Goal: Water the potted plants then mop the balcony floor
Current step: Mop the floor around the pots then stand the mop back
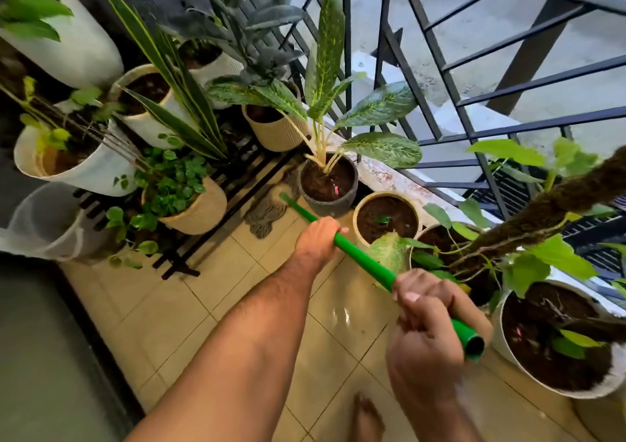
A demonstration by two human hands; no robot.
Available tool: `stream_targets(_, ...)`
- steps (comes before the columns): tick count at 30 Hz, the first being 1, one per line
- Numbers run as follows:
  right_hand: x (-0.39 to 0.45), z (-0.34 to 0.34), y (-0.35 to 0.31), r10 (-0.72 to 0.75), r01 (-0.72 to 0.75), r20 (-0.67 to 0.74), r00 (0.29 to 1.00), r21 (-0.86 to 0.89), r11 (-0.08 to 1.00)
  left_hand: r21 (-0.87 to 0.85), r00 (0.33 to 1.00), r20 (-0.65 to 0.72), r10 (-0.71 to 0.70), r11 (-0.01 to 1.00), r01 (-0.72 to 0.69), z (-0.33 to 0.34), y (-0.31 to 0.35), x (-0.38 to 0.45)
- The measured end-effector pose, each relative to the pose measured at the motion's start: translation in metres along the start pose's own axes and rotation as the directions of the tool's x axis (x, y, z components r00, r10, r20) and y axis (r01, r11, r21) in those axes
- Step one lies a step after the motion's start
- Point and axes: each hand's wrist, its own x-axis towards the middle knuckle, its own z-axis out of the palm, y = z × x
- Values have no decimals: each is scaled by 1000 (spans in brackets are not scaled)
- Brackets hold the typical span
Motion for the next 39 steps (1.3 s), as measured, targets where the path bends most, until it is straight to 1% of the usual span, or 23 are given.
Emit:
stream_targets(3, -14, -8, 12, -12, 12, 20, 1000, -7, 1000, 15, 999, 1, 35, 999, -35, 13, -12, -3)
stream_targets(5, -31, -8, 22, -1, 1, 9, 1000, 1, 1000, 19, 999, 11, 41, 999, -41, 24, -29, -6)
stream_targets(8, -46, -3, 30, 33, -36, 44, 998, 73, 997, 32, 999, -32, 6, 999, -5, 26, -49, -12)
stream_targets(11, -73, 9, 41, 39, -42, 32, 999, 97, 994, 78, 998, -61, 17, 997, -12, 34, -81, -22)
stream_targets(13, -89, 15, 49, 64, -67, 30, 998, 120, 991, 117, 997, -75, 3, 993, 6, 37, -103, -32)
stream_targets(17, -111, 23, 60, 126, -125, 7, 992, 180, 976, 196, 997, -58, -44, 979, 55, 45, -138, -55)
stream_targets(25, -119, 4, 73, 284, -271, -9, 959, 265, 925, 307, 990, -83, -113, 942, 134, 79, -172, -106)
stream_targets(28, -115, -2, 74, 312, -305, 19, 950, 275, 912, 274, 984, -87, -154, 946, 172, 80, -171, -111)
stream_targets(32, -91, -2, 77, 337, -334, 45, 941, 295, 895, 189, 979, -64, -195, 961, 204, 74, -155, -92)
stream_targets(34, -68, -4, 81, 336, -331, 45, 941, 327, 885, 125, 974, -90, -207, 968, 217, 73, -142, -77)
stream_targets(39, -19, -17, 94, 302, -288, 13, 953, 339, 896, 17, 957, -168, -235, 970, 242, 83, -112, -29)
